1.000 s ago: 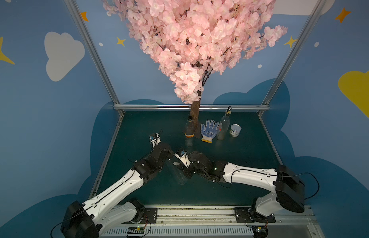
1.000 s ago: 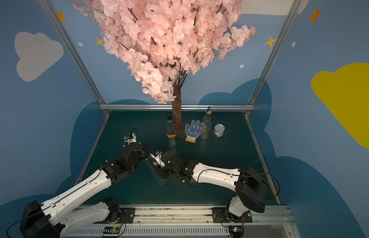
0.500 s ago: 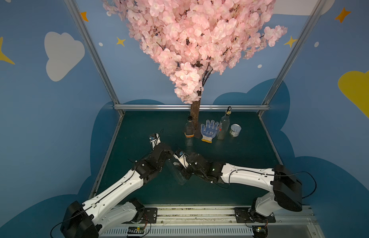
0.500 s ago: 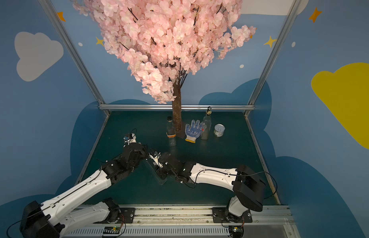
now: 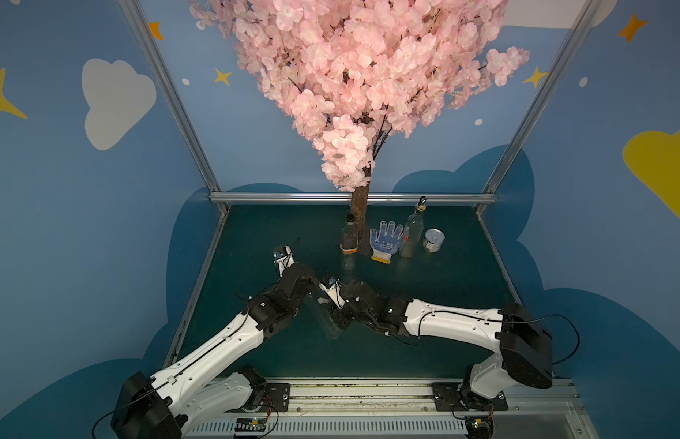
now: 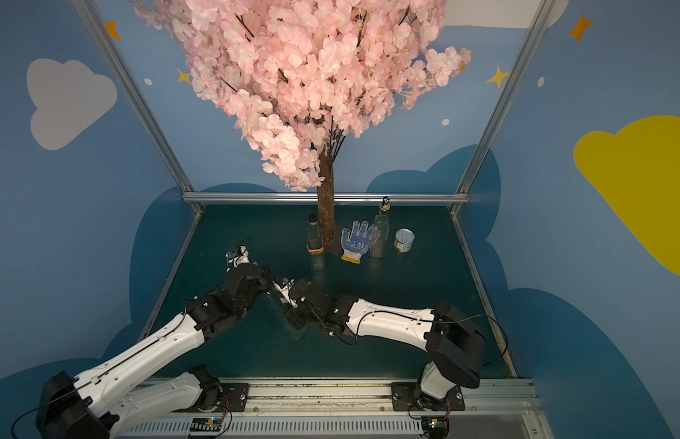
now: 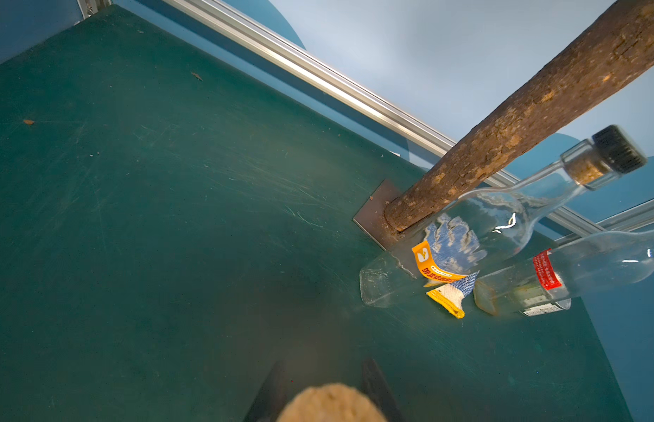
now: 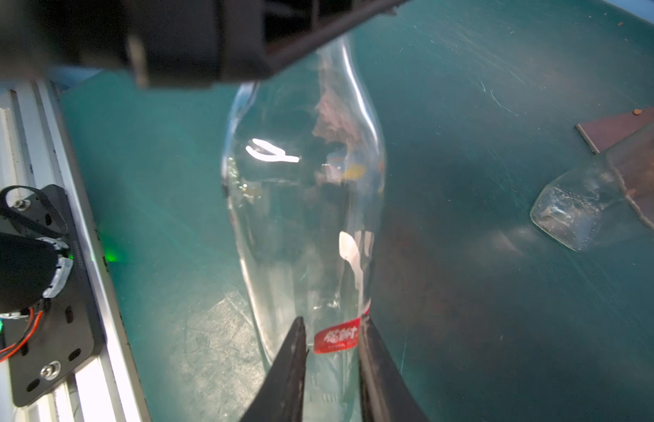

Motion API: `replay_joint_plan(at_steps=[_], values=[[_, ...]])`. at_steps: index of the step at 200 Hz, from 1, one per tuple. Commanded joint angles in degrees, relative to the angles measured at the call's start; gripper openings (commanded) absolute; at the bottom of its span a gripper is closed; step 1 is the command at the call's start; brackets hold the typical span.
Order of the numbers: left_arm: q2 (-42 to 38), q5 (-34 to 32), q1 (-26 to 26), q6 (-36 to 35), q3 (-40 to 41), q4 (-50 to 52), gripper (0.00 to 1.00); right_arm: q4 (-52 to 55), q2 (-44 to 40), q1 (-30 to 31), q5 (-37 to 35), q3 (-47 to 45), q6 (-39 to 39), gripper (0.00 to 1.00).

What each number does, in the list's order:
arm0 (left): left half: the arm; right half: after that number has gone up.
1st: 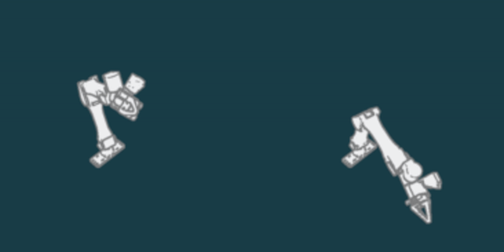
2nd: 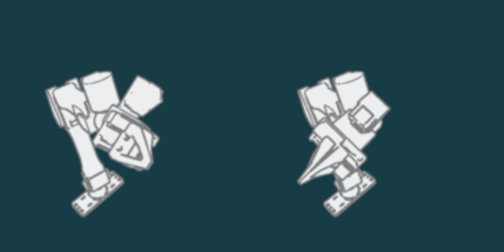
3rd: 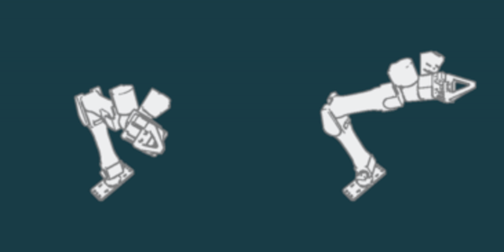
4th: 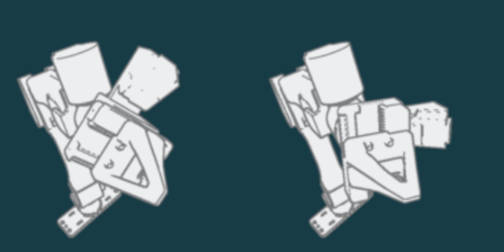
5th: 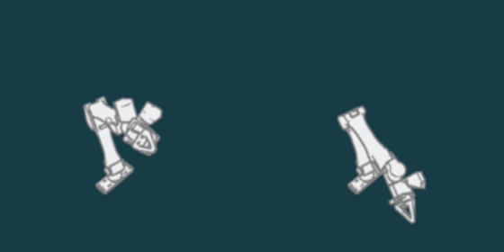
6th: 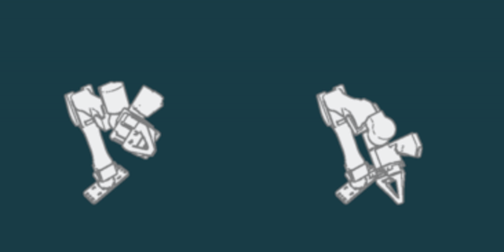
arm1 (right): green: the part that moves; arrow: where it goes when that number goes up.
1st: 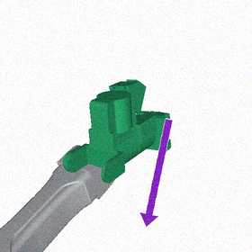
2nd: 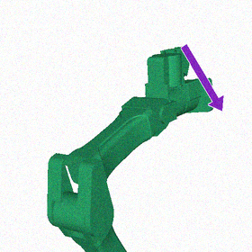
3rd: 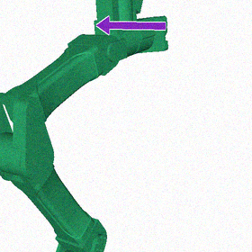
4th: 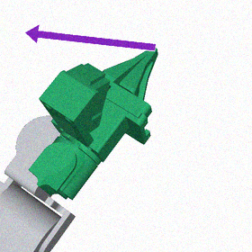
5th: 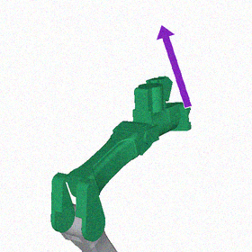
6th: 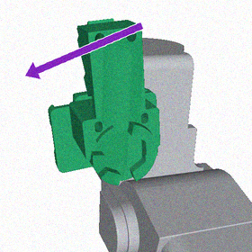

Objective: Remove the label from the bottle
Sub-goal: Tear open the label from the bottle.

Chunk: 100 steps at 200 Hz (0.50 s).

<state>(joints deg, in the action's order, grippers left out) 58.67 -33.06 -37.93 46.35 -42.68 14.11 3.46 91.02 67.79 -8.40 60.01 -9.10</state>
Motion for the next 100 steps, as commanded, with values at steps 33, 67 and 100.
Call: replay_joint_plan(at_steps=[33, 67, 100], values=[[-1.1, 0.3, -0.5, -0.6, -0.1, -1.0, 0.02, 2.7, 1.7, 1.3, -0.8, 1.1, -0.7, 0.29], [-0.7, 0.7, -0.5, -0.7, -0.3, -1.2, 0.02, 3.3, 2.7, 1.4, -2.4, 2.1, -0.5, 0.24], [-0.8, 0.8, -0.5, -1.0, -0.4, -1.2, 0.02, 4.1, 3.5, 1.4, -3.4, 3.0, -0.2, 0.12]])
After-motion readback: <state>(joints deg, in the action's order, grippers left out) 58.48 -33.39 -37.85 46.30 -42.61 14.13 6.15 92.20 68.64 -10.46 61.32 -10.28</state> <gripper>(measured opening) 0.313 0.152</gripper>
